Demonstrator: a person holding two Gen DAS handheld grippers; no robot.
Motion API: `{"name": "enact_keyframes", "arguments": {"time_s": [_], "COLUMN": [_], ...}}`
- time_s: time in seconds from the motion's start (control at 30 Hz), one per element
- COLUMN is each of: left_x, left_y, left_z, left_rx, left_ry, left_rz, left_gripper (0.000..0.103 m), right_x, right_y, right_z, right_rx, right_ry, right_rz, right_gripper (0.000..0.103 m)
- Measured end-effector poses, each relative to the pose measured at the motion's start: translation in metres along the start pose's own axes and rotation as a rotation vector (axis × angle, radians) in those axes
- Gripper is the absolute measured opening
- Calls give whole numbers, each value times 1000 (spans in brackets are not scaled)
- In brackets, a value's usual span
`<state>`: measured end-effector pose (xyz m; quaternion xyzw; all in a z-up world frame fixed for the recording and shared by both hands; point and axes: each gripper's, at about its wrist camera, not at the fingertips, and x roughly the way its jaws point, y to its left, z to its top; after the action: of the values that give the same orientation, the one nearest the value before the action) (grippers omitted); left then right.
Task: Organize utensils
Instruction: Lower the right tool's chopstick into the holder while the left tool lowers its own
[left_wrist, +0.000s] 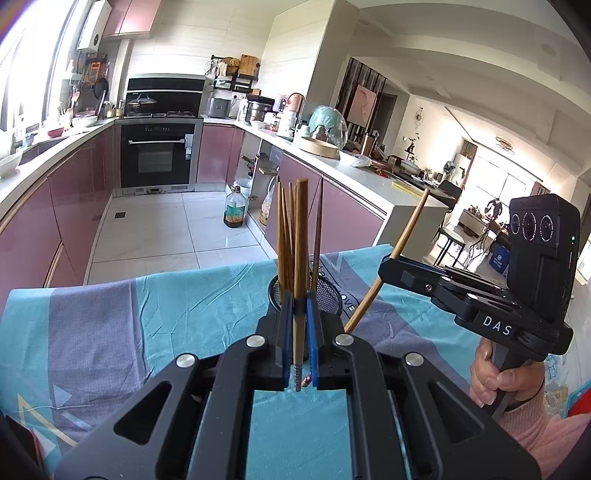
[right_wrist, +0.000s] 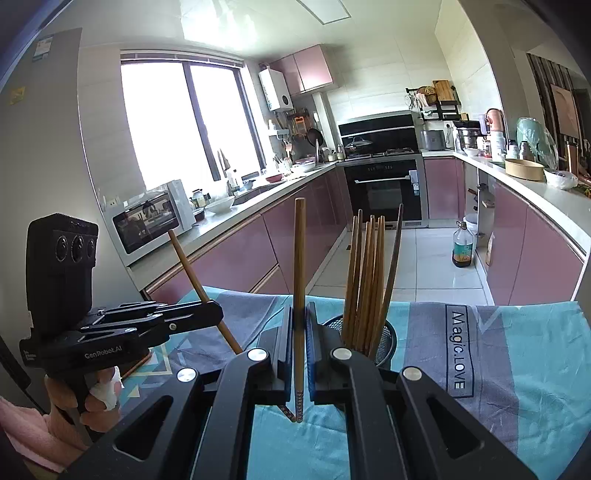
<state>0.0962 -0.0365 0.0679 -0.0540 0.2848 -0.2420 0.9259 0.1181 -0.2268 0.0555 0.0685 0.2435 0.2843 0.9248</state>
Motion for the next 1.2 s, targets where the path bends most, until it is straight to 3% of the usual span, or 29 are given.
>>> {"name": "enact_keyframes", "arguments": {"time_s": [0.67,1.2], "left_x": [-14,-24], "left_y": [1,-2], "left_z": [21,48], "left_rx": [17,47], "left_ry": [-39,-114], "left_rz": [-60,-42], "left_gripper": [8,8], "right_x": [-10,-18], "right_y": [1,-5], "right_z": [24,50], "right_rx": [-31,-62], "right_ry": [-47,-112], "right_rz": [4,-27], "right_gripper": [5,5]}}
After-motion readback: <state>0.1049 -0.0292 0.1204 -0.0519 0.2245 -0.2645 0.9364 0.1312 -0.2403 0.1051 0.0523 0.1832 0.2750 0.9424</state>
